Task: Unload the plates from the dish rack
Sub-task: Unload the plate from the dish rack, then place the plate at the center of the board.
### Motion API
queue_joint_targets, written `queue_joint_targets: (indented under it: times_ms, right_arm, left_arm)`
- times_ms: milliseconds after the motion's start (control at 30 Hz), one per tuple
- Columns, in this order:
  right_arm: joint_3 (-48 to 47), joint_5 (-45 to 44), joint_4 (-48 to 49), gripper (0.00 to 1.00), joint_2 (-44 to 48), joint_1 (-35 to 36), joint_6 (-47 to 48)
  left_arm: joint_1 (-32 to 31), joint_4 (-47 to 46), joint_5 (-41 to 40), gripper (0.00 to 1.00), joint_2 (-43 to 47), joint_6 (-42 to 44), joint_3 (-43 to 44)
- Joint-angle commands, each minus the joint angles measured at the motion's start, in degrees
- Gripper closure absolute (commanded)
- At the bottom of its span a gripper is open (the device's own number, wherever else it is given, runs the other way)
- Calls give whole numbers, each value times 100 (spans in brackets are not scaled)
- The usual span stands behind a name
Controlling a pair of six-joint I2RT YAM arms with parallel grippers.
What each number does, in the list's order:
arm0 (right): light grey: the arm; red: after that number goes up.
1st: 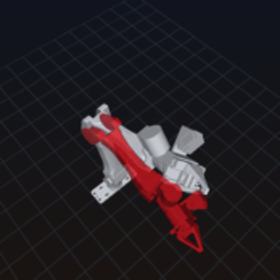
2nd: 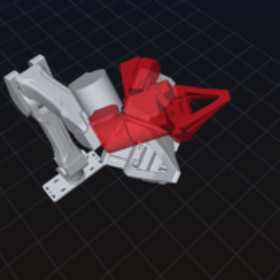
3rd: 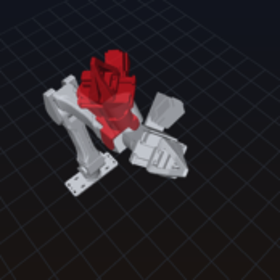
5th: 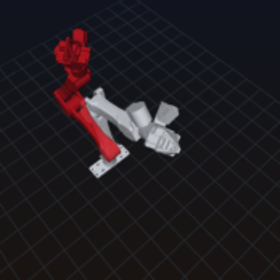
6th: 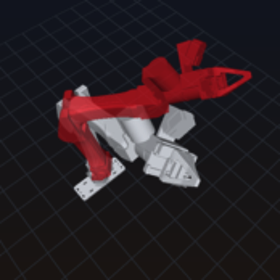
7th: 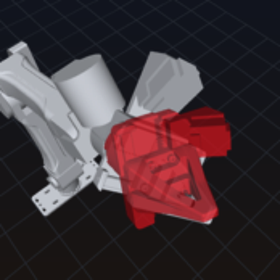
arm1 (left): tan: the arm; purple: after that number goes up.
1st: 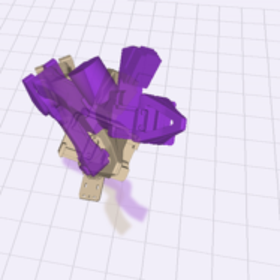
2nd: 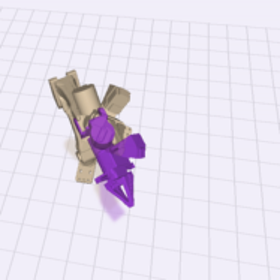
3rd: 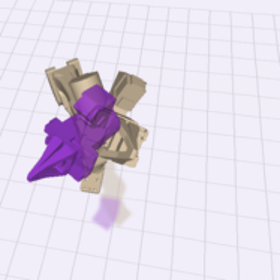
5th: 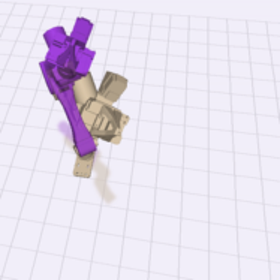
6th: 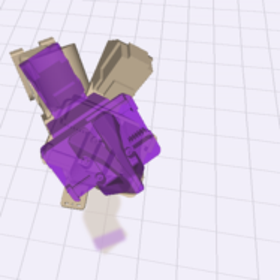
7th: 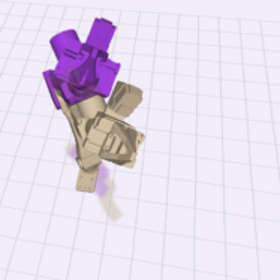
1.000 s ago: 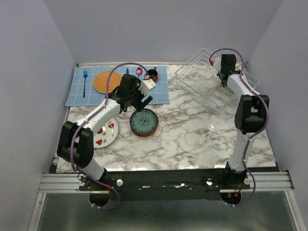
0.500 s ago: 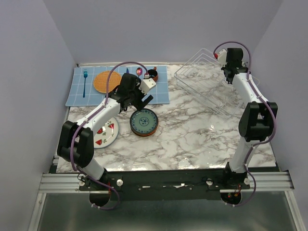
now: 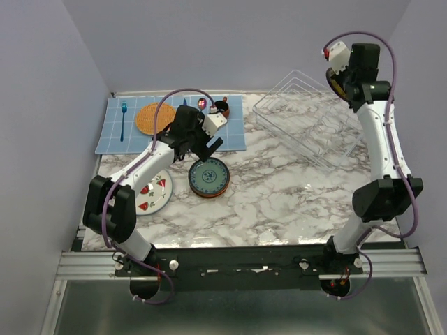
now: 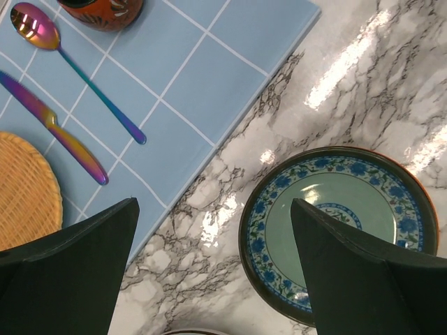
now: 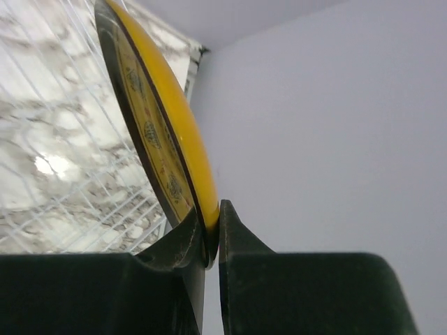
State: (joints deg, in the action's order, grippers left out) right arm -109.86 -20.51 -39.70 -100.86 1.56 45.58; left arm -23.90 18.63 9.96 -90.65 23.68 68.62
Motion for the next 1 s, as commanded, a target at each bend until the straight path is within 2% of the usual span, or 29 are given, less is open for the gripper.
queue_joint_targets:
  times_ms: [0,67,100,200,233,400,433,467,533,567,667,867,967]
  right_arm:
    - [-790,1501,-1492,99,540,239,-829]
    - [-975,2145,-1890,99,637,318,-1059]
    - [-949,2835,-2205,99,699,353,-1243]
    - [-389,3979,-2454,99,988,573,-1516]
    - [-213,4194,-2463,99,1076,756,-1561]
    - [904,5372,-2472,99,1051,1328,-1596]
    - [1036,5774,-2481,99,999,1494,-1596]
    - [1124,6004,-2490,99,833,1566,-1579]
    - [1283,6452,-2542,99,656,1811,-1535]
    - [1301,6620,-2542,99,560,1882,-1526]
    - [1362,6754,-2402,99,295,2172,-1543]
    - [985,6622,-2165,99,-284,2673,-1763]
    - [713,6446,-2050,99,-557,2875,-1913]
  left_arm:
    - [236,193,786,1,127,-276,283]
    - [377,350,1112,1,127,-364,397]
    - [551,412,1488,1,135,-382,433]
    - [990,737,2253,1,188,-382,556]
    - [1114,843,2961,1,197,-330,626]
    - [1712,2493,5057,1,22,627,1179]
    - [1870,2792,5425,1,-31,1134,1406]
    - [1924,3639,5899,1,-188,1495,1574]
    - [1977,4627,6228,2,-391,2391,2082]
    - [1986,5598,6464,2,-601,3318,2216]
    - [1986,6816,6694,6,-962,4397,2472]
    - [1986,6488,6677,14,-1147,4233,2217]
    - [1977,5656,6712,15,-1087,3374,1954]
